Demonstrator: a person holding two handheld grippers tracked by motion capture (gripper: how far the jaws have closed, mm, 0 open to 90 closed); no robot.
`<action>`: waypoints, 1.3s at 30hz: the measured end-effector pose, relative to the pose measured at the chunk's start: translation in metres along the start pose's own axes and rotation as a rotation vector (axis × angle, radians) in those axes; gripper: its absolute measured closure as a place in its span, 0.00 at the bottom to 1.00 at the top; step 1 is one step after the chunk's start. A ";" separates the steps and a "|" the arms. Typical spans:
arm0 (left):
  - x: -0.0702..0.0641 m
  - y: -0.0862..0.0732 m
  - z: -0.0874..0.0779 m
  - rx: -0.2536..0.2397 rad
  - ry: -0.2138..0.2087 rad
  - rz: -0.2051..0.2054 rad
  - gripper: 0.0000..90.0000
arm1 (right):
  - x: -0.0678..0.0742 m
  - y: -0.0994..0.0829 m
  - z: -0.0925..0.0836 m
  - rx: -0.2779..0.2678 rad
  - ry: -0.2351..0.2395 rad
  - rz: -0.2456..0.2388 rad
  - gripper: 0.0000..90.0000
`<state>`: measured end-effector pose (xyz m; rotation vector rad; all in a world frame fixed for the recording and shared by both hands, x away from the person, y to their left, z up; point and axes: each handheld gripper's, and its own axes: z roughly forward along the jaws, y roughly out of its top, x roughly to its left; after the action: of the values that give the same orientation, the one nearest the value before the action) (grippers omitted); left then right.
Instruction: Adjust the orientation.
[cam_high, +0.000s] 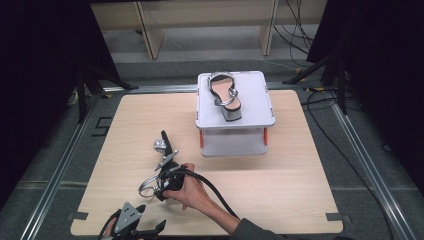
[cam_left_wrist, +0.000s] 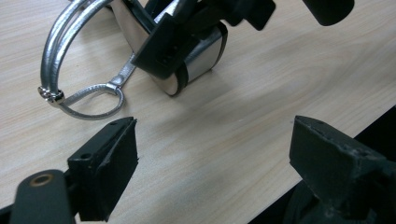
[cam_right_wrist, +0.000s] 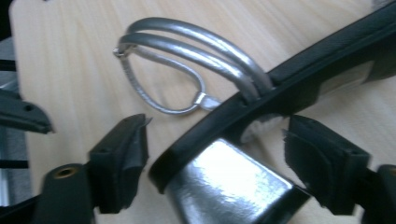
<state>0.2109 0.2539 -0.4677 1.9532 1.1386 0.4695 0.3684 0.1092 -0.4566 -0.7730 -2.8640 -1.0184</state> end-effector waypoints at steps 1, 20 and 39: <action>0.001 0.000 0.000 0.015 0.012 0.019 0.17 | 0.000 0.000 0.000 -0.002 -0.007 -0.001 0.30; 0.000 0.000 -0.002 0.021 0.008 0.018 0.17 | -0.059 -0.015 -0.044 -0.070 0.184 0.173 0.60; -0.002 -0.001 0.001 0.004 -0.007 0.000 0.17 | -0.085 -0.033 -0.069 -0.084 0.110 0.212 0.62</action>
<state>0.2100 0.2517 -0.4690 1.9566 1.1362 0.4599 0.4176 0.0081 -0.4351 -0.9686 -2.5958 -1.1196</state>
